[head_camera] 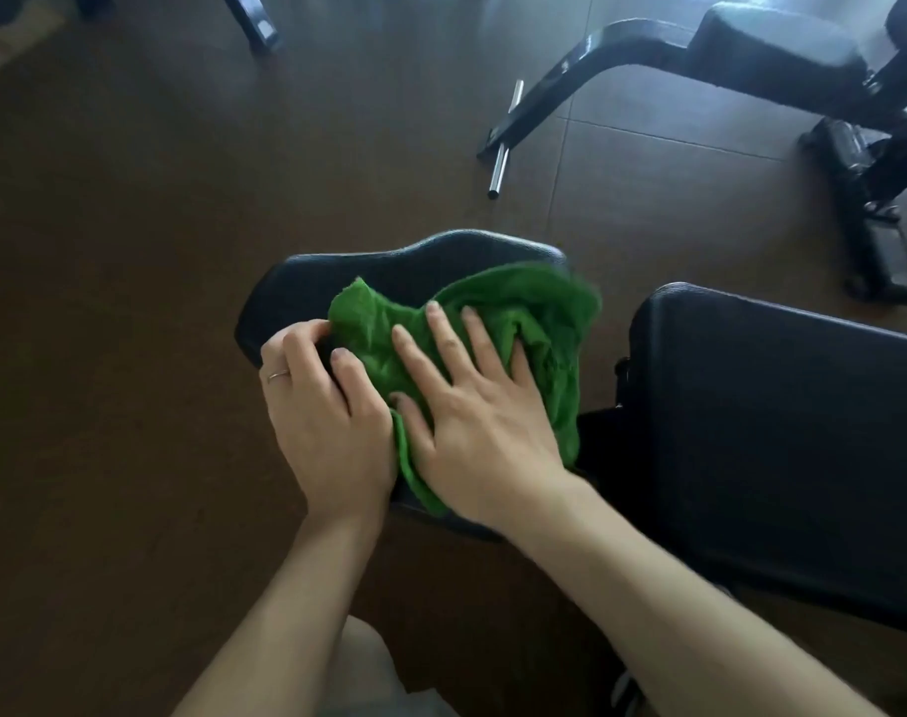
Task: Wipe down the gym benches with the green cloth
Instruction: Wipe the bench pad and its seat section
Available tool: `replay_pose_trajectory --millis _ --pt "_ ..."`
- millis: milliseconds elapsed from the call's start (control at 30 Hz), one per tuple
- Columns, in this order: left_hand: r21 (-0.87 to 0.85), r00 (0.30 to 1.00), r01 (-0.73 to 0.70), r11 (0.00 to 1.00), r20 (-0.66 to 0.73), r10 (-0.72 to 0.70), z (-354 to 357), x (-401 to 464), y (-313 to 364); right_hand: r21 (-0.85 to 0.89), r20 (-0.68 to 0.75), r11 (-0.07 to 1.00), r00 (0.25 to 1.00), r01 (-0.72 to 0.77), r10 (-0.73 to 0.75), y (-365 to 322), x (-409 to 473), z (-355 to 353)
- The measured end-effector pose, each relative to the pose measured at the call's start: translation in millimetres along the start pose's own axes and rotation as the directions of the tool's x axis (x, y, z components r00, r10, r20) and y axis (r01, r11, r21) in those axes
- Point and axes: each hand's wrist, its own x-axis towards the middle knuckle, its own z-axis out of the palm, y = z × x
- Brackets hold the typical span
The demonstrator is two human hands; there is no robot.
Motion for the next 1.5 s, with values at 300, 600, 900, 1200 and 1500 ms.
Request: replay_pose_trajectory --millis 300,600,900,1200,1500 --pt "0.012 0.999 0.034 0.999 0.020 -0.034 -1.7 -2.3 5.1 0.002 -0.026 0.999 0.999 -0.041 0.041 53.2 115.9 -20.5" --pt "0.026 0.997 0.071 0.997 0.000 -0.071 0.8 -0.3 9.1 0.394 -0.061 0.822 0.881 -0.411 0.470 89.0 108.1 -22.5" --pt "0.020 0.997 0.083 0.996 -0.013 -0.082 3.7 -5.5 11.5 0.483 -0.066 0.750 0.835 -0.452 0.546 6.0 -26.8 12.0" --pt "0.048 0.997 0.083 0.995 -0.005 -0.083 2.4 -6.1 17.1 0.447 -0.041 0.776 0.856 -0.446 0.515 63.9 70.1 -13.2" --pt "0.040 0.996 0.092 0.995 -0.013 -0.092 3.1 -5.7 16.4 0.404 -0.136 0.850 0.897 -0.337 0.421 19.4 -18.2 16.6"
